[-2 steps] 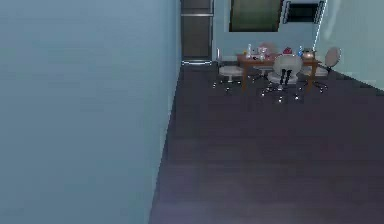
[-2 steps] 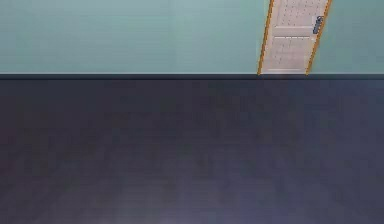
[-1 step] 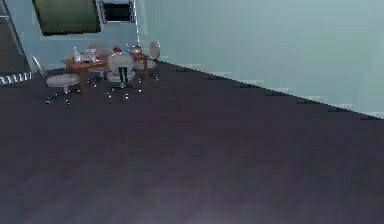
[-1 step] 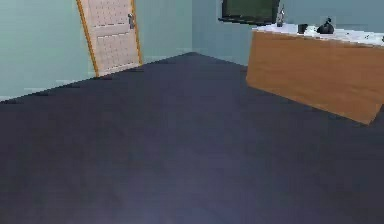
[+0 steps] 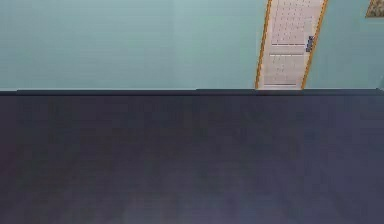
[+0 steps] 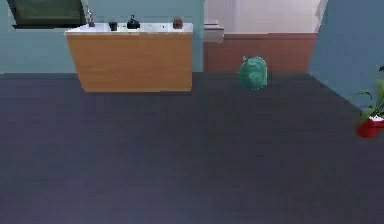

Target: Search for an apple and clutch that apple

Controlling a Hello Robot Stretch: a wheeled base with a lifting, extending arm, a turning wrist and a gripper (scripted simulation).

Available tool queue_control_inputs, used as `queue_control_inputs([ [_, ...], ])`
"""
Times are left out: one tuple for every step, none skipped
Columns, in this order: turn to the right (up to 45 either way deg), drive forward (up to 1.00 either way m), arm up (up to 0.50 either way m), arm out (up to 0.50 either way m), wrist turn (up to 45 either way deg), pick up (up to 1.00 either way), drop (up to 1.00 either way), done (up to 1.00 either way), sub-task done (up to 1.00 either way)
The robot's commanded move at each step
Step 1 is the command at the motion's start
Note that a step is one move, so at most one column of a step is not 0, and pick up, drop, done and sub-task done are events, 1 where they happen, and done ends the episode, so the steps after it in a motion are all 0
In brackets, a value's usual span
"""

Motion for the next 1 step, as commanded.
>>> queue_control_inputs([
  [42.0, 0.00, 0.00, 0.00, 0.0, 0.00, 0.00, 0.00, 0.00],
])
